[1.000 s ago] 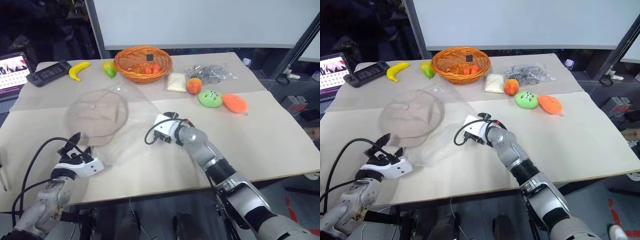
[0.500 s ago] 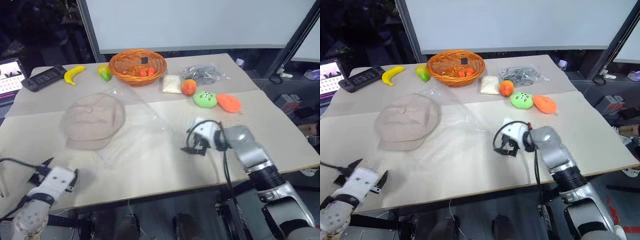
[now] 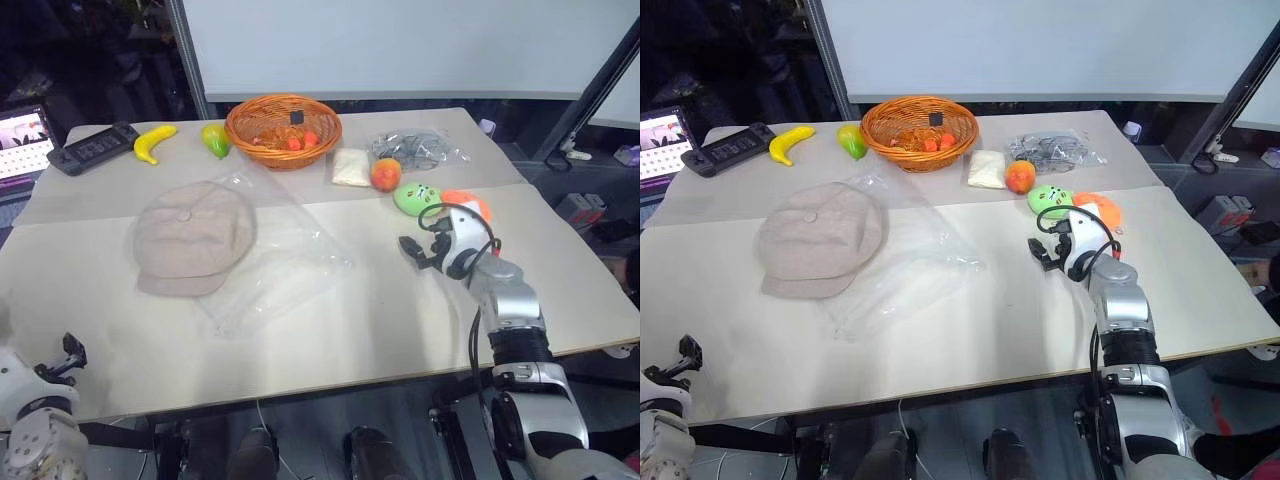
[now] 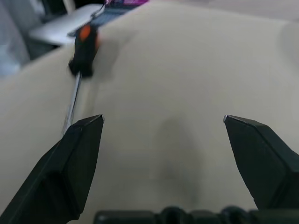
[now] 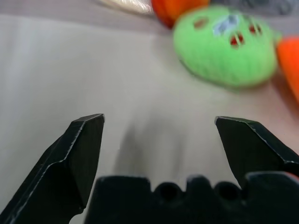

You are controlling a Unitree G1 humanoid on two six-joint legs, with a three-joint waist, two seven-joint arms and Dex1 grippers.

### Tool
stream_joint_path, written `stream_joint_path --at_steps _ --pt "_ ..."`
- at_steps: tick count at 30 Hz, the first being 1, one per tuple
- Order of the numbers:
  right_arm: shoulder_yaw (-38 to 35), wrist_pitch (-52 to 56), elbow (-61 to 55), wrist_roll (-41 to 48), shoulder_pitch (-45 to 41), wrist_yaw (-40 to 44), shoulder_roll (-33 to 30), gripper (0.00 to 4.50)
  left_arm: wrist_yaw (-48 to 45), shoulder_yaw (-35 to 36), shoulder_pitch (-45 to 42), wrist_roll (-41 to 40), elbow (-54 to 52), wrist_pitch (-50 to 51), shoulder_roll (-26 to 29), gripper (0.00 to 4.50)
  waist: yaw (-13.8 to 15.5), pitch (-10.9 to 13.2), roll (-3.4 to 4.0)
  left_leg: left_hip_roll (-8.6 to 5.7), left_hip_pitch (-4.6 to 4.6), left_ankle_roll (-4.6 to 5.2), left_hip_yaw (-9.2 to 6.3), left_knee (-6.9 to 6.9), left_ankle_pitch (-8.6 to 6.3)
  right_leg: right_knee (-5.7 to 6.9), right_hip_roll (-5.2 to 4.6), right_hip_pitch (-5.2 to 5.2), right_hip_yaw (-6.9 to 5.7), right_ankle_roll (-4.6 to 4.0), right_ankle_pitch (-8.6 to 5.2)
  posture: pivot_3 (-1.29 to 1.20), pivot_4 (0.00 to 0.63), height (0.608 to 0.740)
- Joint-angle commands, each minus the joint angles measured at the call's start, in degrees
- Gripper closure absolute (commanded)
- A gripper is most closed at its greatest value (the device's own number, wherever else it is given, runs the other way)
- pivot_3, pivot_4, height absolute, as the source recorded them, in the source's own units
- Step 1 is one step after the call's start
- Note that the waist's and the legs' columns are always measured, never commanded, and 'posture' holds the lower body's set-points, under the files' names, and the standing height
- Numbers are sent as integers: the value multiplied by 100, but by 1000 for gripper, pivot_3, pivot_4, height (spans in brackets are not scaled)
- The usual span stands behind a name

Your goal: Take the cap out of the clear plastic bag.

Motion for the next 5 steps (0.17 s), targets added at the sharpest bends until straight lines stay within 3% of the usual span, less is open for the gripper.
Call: stream_joint_path --at_steps 1,5 --pt "-189 -295 219 139 -270 -104 -73 0 213 155 -199 -97 41 -153 -12 53 -10 0 0 0 3 0 0 4 0 0 0 5 0 1 0 0 150 740" --pt "-9 -528 457 0 -294 -9 -168 0 151 52 -262 -73 140 -256 -37 53 -28 0 0 0 -2 2 0 11 -2 -1 1 4 1 3 1 0 150 740"
